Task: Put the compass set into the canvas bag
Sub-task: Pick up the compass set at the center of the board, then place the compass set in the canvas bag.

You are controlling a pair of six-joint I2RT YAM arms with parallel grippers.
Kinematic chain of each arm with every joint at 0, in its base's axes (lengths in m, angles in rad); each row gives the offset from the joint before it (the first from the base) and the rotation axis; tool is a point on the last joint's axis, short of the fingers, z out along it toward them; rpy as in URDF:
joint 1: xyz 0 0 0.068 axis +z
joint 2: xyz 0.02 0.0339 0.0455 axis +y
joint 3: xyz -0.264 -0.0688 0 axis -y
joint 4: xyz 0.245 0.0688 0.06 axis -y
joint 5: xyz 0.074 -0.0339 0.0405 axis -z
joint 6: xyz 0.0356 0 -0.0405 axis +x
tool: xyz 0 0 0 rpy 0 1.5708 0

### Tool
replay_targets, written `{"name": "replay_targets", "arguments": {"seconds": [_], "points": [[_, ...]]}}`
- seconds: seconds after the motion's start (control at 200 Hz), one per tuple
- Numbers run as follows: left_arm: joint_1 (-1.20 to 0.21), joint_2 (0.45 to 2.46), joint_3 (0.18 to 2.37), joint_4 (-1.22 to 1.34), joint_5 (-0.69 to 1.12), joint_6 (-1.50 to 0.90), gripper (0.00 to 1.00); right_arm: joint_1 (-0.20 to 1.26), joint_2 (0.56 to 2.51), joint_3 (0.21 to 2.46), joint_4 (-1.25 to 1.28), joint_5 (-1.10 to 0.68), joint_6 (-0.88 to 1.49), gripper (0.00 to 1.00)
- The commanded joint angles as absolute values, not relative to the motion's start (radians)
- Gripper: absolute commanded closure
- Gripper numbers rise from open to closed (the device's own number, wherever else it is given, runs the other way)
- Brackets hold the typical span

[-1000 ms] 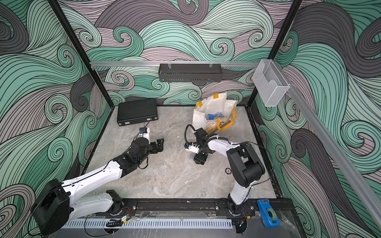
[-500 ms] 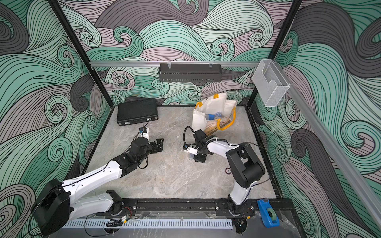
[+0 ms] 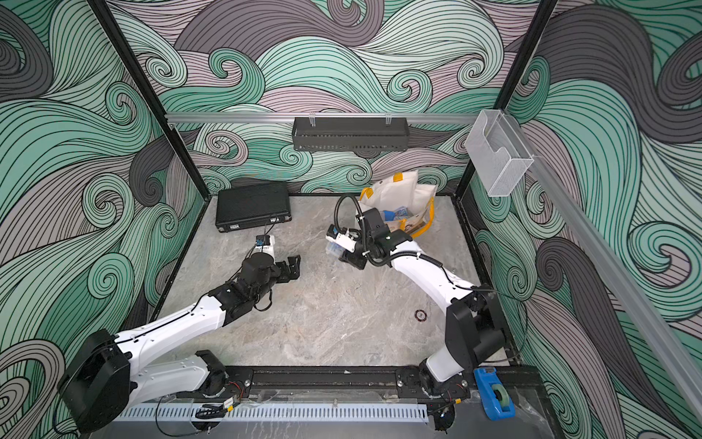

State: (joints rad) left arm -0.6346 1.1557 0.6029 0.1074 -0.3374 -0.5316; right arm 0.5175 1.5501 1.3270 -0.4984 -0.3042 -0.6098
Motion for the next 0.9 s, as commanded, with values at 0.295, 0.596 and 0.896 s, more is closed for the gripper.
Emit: {"name": "replay_targets", "arguments": {"seconds": [0.295, 0.596, 0.896], "points": [[-0.623, 1.143, 0.618, 0.1, -0.34, -0.547, 0.01, 0.254, 1.72, 1.723, -0.528, -0.132, -0.46, 0.68], [-0.623, 1.099, 0.589, 0.082, -0.375, -0.574, 0.01, 0.164, 1.954, 1.783, -0.614, -0.054, -0.396, 0.67], [-0.621, 1.079, 0.591, 0.051, -0.402, -0.572, 0.01, 0.162, 2.019, 1.774, -0.615, -0.044, -0.365, 0.54]]}}
